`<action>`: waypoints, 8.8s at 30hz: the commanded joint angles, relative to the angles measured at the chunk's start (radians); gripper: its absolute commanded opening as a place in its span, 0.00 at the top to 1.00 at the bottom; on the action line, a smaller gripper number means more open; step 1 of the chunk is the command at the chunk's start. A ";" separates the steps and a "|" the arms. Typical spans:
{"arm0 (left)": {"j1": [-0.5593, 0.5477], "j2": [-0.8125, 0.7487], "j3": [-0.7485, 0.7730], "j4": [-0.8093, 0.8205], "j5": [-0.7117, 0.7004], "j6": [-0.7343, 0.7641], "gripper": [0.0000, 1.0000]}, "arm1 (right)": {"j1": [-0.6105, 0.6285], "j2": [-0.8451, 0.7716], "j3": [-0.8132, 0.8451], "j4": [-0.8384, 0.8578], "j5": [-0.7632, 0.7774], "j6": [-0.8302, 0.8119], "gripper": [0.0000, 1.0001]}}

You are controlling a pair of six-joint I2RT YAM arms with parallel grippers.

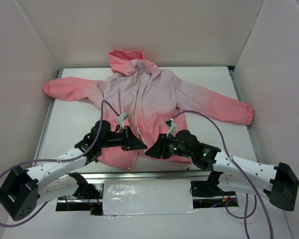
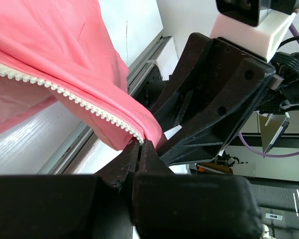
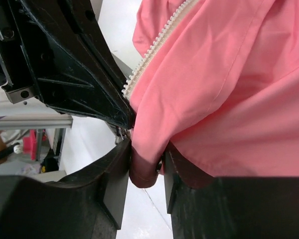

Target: Zip up the jacket

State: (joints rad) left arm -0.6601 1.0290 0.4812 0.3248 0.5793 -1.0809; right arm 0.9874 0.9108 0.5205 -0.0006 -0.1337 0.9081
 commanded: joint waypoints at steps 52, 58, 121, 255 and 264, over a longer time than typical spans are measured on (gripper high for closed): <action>-0.371 0.226 0.310 -1.095 -0.842 0.116 0.41 | -0.049 -0.062 0.013 -0.194 0.143 0.166 1.00; -0.398 0.316 0.338 -1.058 -0.831 0.131 0.40 | -0.049 -0.066 0.001 -0.208 0.141 0.147 1.00; -0.374 -0.172 0.022 -0.175 -0.920 -0.143 1.00 | -0.073 -0.219 -0.100 0.025 0.072 0.279 1.00; -0.391 -0.222 -0.016 0.040 -0.906 -0.171 1.00 | -0.319 -0.009 -0.366 0.975 -0.406 0.290 1.00; -0.391 -0.225 -0.032 0.048 -0.903 -0.183 1.00 | -0.325 0.048 -0.364 1.056 -0.431 0.310 1.00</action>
State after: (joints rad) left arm -1.0454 0.8158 0.4191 0.3073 -0.3275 -1.2400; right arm 0.6689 0.9466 0.1253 0.9283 -0.5396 1.2118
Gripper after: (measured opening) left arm 0.219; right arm 0.155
